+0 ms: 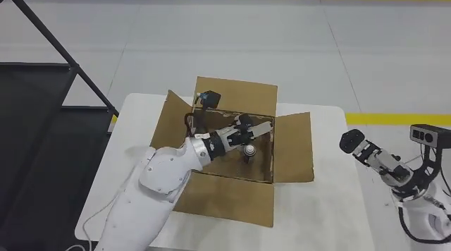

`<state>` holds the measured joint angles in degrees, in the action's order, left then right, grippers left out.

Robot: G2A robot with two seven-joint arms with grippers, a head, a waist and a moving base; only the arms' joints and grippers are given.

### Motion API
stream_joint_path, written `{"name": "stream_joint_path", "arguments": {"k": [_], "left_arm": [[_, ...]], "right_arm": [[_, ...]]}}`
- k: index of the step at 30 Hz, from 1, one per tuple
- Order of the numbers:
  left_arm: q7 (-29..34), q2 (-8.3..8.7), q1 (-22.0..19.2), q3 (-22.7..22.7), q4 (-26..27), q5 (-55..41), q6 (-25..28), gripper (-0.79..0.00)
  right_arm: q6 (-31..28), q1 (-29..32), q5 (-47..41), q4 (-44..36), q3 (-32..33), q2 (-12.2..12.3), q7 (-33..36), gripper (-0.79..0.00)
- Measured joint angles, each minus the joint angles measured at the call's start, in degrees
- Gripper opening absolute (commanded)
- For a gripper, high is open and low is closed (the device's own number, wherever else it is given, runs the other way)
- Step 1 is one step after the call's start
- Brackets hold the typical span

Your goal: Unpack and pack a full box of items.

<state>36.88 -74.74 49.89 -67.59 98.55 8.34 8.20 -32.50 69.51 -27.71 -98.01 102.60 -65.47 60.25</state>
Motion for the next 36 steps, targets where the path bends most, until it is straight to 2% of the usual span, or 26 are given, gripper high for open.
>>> {"name": "stream_joint_path", "arguments": {"k": [1,4,7,11,15,17,26,27,31,36], "left_arm": [[0.5,0.71,3.3,-4.0,3.9,-0.5,-0.2,0.0],[1.1,2.01,10.5,-13.3,11.0,-1.8,0.1,0.0],[0.6,2.83,16.7,-21.7,15.1,-4.4,1.5,0.0],[0.4,3.53,23.5,-31.5,16.7,-9.4,4.0,0.0],[2.3,3.93,29.1,-38.5,15.8,-17.1,5.9,0.0],[3.9,4.03,30.2,-39.5,15.7,-19.2,5.7,0.0],[3.6,4.03,30.1,-39.4,15.8,-18.5,5.7,0.0],[3.6,4.02,30.1,-39.4,15.8,-18.5,5.7,0.0],[3.6,4.02,30.1,-39.4,15.8,-18.5,5.7,0.0],[3.6,4.02,30.1,-39.4,15.8,-18.5,5.7,0.0]], "right_arm": [[1.2,-1.2,3.1,-0.9,-1.9,0.0,-1.2,0.0],[4.2,-4.9,10.8,-2.0,-7.7,-0.3,-3.9,0.0],[6.6,-9.0,18.5,-1.8,-14.3,-0.6,-5.5,0.0],[10.7,-14.5,30.3,0.1,-23.6,-1.5,-9.7,0.0],[15.5,-19.7,32.1,4.5,-31.0,-2.6,-12.7,0.0],[15.4,-19.7,31.8,4.4,-31.0,-2.6,-12.6,0.0],[16.5,-19.1,33.9,3.2,-31.8,-2.6,-13.7,0.0],[17.5,-19.2,36.4,2.3,-33.1,-2.6,-14.0,0.0],[25.5,-23.1,56.6,0.4,-40.6,-3.1,-11.4,0.0],[32.0,-29.0,70.1,4.6,-48.7,-4.4,-7.7,0.0]]}}
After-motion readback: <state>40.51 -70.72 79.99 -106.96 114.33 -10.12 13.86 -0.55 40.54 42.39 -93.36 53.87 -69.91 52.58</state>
